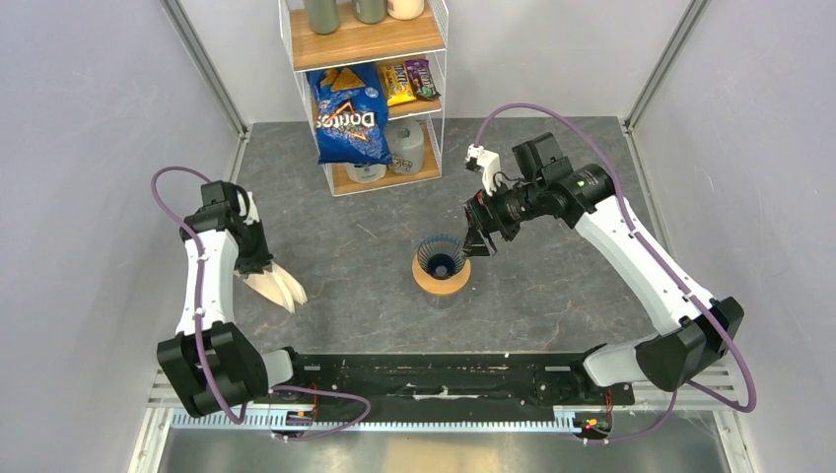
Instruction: Place the coffee filter in the dripper
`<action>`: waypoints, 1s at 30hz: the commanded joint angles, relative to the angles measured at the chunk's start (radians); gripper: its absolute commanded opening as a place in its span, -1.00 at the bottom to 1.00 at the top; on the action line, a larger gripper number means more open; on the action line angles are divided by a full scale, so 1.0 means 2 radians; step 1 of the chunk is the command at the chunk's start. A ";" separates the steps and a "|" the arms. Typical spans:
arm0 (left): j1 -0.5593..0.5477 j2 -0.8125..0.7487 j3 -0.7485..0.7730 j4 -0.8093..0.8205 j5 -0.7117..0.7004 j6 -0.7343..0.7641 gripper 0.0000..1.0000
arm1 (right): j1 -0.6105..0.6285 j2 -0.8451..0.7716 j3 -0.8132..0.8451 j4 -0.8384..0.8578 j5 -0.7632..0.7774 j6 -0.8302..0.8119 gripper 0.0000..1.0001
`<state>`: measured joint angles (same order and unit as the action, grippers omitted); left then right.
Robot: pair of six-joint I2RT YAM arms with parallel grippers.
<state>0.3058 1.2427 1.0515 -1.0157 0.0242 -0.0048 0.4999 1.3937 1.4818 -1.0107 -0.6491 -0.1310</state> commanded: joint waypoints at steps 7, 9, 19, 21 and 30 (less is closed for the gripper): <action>0.005 -0.007 -0.007 0.035 -0.009 -0.023 -0.46 | -0.001 -0.004 0.005 0.006 -0.001 0.002 0.94; 0.006 -0.003 -0.007 0.036 -0.010 -0.022 -0.49 | -0.001 -0.005 0.005 0.006 0.000 0.003 0.94; 0.009 0.003 -0.013 0.043 -0.010 -0.020 -0.56 | -0.002 -0.004 0.004 0.007 0.001 0.003 0.94; 0.009 0.003 -0.013 0.044 -0.009 -0.021 -0.57 | -0.002 -0.004 0.003 0.007 0.001 0.003 0.94; 0.009 0.002 -0.022 0.050 -0.002 -0.024 -0.56 | -0.002 -0.004 0.001 0.008 0.000 0.005 0.94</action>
<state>0.3153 1.2503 1.0142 -0.9539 0.0093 -0.0193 0.4999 1.3941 1.4815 -1.0107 -0.6491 -0.1268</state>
